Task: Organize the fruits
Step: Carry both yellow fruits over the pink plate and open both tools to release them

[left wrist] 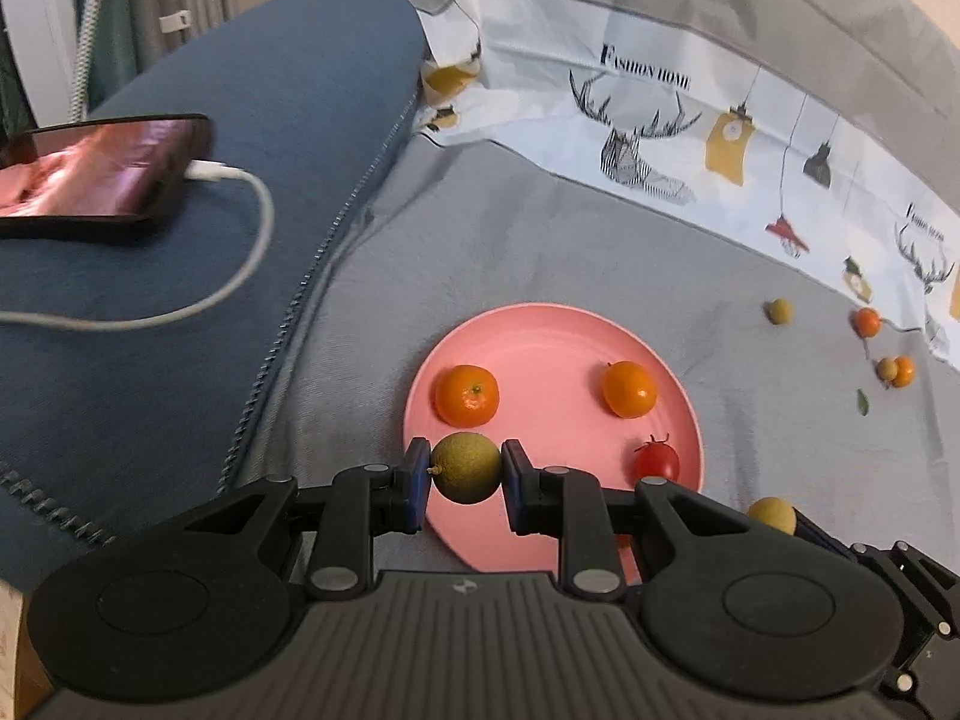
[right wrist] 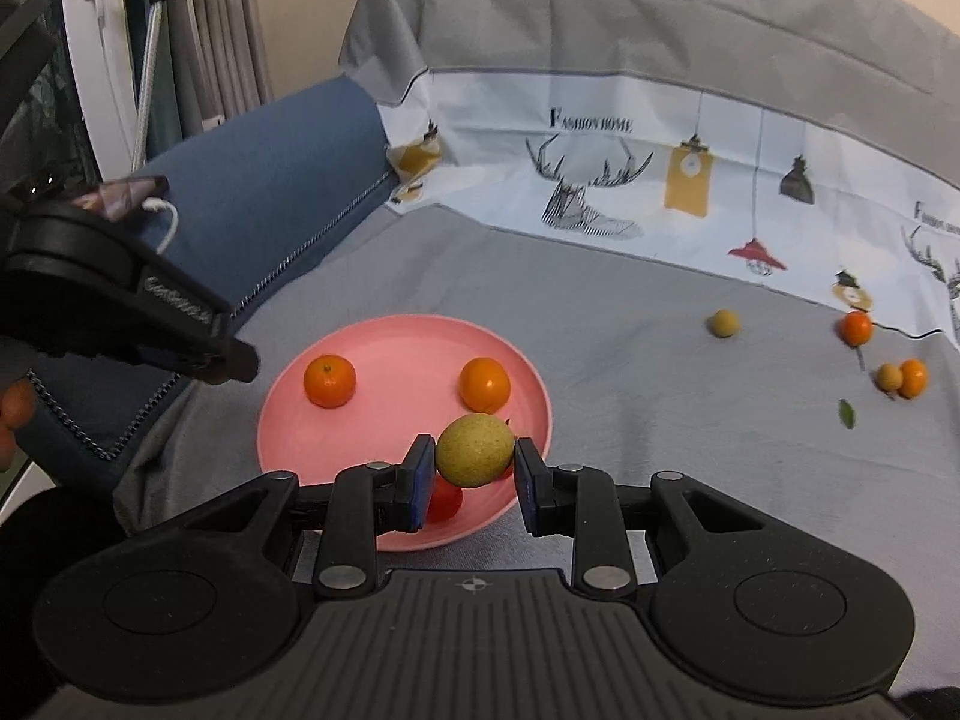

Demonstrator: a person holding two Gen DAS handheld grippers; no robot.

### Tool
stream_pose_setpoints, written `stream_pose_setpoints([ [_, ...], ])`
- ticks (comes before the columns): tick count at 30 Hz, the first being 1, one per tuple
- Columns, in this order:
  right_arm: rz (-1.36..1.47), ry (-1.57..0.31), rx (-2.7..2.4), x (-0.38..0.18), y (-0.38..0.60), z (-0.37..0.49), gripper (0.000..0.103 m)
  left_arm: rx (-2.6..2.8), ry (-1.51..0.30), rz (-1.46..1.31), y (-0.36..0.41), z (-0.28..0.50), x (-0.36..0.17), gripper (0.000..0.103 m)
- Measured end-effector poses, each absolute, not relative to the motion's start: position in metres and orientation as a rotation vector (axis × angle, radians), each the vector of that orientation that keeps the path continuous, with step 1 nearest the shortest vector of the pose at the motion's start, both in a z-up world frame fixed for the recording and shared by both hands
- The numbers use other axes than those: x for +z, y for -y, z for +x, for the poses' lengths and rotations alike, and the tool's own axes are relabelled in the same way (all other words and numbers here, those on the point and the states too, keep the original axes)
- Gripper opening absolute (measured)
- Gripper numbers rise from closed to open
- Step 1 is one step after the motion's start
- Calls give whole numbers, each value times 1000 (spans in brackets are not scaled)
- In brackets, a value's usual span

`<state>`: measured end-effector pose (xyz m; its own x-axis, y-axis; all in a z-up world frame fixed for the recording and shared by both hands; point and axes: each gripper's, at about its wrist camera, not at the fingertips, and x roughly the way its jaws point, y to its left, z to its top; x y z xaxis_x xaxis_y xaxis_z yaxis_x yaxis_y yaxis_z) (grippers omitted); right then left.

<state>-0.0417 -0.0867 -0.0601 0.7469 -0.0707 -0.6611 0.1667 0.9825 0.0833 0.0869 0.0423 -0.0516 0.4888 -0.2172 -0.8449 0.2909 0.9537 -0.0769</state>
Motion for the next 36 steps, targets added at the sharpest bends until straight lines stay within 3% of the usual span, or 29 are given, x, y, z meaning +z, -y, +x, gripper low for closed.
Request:
stream_pose_setpoints([
  [19,88,-794,-82,-111,95,19,30,-314,-1027,210,13,137,-108,28],
  [20,83,-795,-79,-112,94,20,30,-322,-1016,214,15,137,-107,32],
  [22,77,-801,-57,-113,94,24,30,-337,-1013,213,16,136,-104,68],
  [23,78,-800,-52,-112,94,25,38,-338,-1006,206,16,136,-101,96],
  [24,79,-795,-49,-111,95,26,46,-331,-981,197,15,134,-96,102],
  [25,77,-790,-50,-108,96,26,63,-329,-953,188,13,131,-92,103],
  [26,77,-777,-51,-104,96,24,73,-338,-940,186,11,128,-88,103],
  [32,105,-787,-63,-82,95,-4,87,-349,-962,193,-11,102,-68,103],
  [36,142,-827,-62,-69,88,-38,89,-308,-983,198,-40,69,-54,103],
])
